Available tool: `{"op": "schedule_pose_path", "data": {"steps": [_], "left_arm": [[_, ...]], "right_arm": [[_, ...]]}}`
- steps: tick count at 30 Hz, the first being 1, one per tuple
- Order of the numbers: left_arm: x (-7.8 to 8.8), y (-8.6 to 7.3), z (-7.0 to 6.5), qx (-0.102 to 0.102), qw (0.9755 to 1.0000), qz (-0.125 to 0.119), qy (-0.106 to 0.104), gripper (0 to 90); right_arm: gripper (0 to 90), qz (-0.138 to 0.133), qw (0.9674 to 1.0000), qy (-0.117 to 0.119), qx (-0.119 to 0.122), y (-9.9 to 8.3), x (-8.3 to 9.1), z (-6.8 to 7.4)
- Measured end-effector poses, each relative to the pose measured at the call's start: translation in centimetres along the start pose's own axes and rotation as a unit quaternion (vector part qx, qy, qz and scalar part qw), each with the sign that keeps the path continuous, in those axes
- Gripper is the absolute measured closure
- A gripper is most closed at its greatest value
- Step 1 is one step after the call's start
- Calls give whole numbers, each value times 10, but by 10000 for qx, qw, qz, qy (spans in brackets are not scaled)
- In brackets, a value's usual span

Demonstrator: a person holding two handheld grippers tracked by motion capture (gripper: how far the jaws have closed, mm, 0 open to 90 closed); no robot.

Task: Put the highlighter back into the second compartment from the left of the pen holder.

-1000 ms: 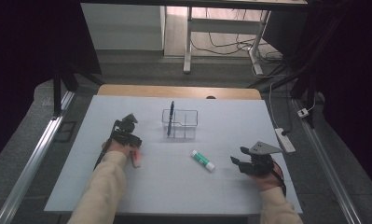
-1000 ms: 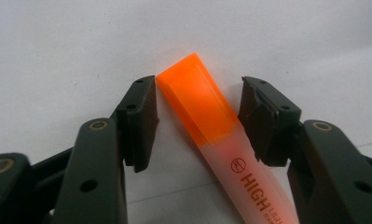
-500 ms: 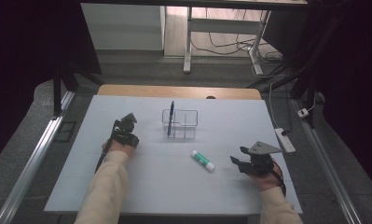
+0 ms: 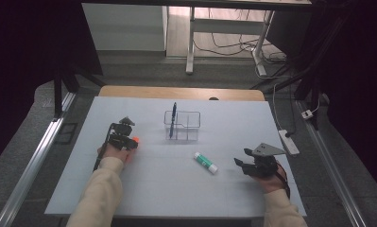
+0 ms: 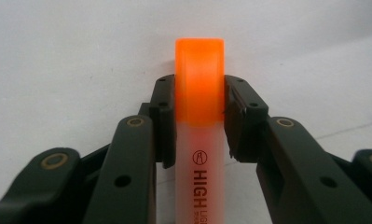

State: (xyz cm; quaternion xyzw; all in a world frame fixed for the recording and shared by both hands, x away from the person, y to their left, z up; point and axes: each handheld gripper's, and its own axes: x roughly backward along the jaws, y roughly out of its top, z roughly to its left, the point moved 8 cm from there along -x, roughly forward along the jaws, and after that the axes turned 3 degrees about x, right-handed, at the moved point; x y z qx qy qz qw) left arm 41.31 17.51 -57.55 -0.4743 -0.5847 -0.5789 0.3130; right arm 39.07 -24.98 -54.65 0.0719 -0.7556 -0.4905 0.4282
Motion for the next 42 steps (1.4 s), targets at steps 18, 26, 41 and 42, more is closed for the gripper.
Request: {"op": "schedule_pose_path", "data": {"steps": [18, 26, 41, 42], "left_arm": [[38, -2, -3, -362, 9937, -868, -603, 667], [49, -2, -4, -493, 9887, -1160, -814, 667], [64, 0, -5, -817, 9752, -1635, -1251, 666], [65, 0, -5, -853, 9740, -1668, -1277, 666]], "right_arm": [[407, 62, 10000, -25, 21, -3, 0, -2], [407, 41, 10000, -81, 26, -3, 1, -3], [407, -22, 10000, -37, 48, -4, 1, -3], [407, -28, 10000, -38, 51, -4, 1, -3]]}}
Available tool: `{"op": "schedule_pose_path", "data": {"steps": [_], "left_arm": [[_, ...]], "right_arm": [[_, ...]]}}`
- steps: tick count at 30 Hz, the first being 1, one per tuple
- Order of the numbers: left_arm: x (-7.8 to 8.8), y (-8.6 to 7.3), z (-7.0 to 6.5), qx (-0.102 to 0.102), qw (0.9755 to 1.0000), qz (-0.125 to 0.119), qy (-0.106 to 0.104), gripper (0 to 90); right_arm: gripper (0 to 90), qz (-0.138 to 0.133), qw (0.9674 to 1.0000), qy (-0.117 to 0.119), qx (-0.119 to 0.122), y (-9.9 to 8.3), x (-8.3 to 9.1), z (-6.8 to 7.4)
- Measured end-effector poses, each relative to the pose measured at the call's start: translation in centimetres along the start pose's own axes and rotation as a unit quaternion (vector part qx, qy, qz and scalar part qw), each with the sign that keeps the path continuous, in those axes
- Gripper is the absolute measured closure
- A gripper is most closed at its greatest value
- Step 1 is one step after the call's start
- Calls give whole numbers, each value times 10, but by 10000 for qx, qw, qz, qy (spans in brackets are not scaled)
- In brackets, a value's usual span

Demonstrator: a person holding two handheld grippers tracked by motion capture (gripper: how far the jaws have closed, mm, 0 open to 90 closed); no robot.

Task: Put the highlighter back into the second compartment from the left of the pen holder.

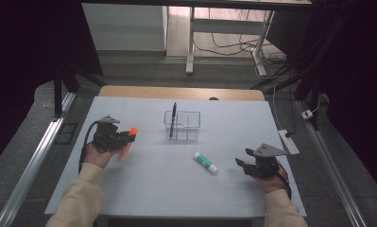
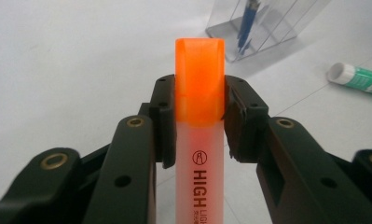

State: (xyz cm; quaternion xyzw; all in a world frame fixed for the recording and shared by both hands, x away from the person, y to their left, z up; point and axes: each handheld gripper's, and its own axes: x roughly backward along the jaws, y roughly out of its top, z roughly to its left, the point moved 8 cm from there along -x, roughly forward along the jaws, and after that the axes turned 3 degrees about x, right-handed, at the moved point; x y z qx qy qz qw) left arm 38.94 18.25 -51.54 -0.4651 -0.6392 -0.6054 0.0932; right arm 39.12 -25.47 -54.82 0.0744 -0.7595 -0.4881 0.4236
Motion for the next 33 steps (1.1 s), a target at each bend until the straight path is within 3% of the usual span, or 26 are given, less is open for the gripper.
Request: {"op": "schedule_pose_path", "data": {"steps": [8, 16, 33], "left_arm": [[9, 6, -1, -108, 9994, -256, -187, 666], [19, 10, -4, -141, 9984, -497, -235, 666], [29, 24, -9, -245, 9946, -909, -439, 666]], "right_arm": [[406, -6, 10000, -42, -26, 0, 1, -1], [406, 5, 10000, -42, -47, -1, 2, -1], [404, -15, 10000, -19, -42, -1, 2, -1]]}}
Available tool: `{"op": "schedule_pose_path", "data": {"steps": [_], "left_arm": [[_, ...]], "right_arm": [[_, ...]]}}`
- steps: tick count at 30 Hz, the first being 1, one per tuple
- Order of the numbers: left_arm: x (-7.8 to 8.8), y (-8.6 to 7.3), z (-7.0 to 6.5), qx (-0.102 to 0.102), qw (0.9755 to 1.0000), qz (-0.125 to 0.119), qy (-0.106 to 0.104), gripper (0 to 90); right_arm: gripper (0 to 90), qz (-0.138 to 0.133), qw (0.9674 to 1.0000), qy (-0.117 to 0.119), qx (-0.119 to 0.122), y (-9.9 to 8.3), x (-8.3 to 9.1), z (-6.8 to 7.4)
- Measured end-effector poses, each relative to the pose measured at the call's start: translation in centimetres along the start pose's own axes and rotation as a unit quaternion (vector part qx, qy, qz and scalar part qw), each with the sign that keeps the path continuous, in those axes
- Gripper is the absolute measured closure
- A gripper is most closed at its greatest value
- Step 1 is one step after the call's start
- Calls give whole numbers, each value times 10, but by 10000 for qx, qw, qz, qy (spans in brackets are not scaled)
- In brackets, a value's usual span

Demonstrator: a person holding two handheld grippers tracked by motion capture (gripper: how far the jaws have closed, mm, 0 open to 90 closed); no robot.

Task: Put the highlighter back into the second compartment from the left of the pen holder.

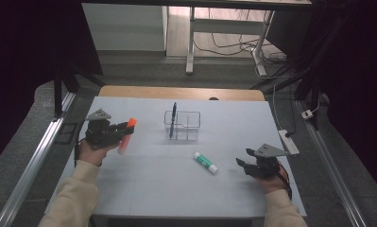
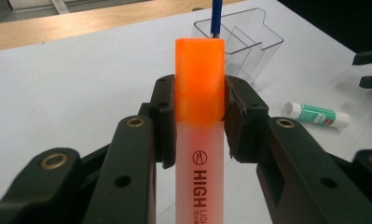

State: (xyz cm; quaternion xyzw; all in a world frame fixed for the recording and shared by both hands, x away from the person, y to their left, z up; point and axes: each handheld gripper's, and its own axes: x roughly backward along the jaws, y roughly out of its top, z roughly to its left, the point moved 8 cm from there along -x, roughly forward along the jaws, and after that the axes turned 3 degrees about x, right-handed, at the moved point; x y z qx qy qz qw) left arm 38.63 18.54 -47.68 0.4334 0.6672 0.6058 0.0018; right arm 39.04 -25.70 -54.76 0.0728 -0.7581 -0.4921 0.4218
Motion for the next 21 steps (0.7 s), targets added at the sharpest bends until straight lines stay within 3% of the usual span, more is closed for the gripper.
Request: {"op": "schedule_pose_path", "data": {"steps": [21], "left_arm": [[-10, 31, -22, -212, 9982, -482, -279, 666]], "right_arm": [[387, -17, 9999, 96, -89, -1, -1, 0]]}}
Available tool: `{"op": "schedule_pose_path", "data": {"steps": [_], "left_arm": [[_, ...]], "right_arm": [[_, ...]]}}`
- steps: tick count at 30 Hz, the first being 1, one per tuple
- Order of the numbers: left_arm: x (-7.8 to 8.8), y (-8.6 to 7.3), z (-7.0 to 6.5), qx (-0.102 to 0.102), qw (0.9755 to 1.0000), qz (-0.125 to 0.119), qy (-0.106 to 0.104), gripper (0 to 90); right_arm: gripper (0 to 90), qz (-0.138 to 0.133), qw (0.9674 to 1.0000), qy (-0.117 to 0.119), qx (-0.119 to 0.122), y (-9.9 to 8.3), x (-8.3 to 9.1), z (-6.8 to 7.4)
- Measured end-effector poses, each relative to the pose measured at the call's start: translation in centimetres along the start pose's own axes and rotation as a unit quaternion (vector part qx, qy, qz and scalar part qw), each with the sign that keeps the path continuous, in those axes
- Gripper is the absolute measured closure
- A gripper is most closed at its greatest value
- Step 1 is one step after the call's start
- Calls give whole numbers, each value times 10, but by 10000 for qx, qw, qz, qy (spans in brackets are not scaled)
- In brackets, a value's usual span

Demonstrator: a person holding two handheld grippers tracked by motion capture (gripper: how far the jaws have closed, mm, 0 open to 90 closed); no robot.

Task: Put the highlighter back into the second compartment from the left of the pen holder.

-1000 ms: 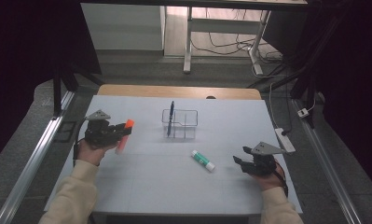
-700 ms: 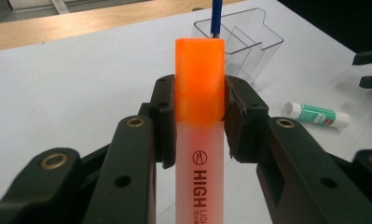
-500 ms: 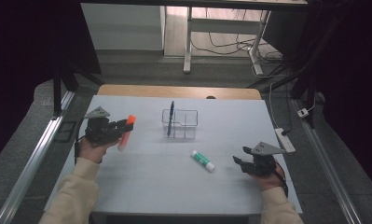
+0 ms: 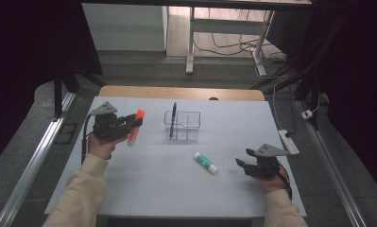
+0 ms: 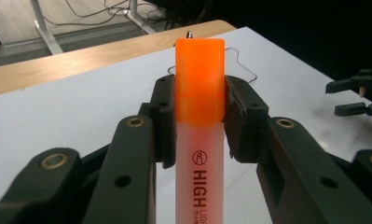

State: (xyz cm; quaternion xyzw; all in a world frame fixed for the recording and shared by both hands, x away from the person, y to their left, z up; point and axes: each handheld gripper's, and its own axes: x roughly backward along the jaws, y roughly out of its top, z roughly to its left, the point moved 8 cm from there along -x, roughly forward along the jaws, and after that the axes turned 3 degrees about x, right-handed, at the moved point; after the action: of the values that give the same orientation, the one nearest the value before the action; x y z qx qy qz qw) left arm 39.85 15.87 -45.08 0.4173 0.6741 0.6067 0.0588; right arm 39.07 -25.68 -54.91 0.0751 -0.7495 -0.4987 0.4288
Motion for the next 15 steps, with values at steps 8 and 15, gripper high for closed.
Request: {"op": "schedule_pose_path", "data": {"steps": [8, 15], "left_arm": [[-8, 6, -4, 51, 9998, -103, -148, 666], [-14, 10, -7, 47, 9996, -162, -218, 665]], "right_arm": [[387, 19, 10000, 21, 22, -1, -1, 0], [387, 35, 10000, 39, 41, -1, -2, 1]]}}
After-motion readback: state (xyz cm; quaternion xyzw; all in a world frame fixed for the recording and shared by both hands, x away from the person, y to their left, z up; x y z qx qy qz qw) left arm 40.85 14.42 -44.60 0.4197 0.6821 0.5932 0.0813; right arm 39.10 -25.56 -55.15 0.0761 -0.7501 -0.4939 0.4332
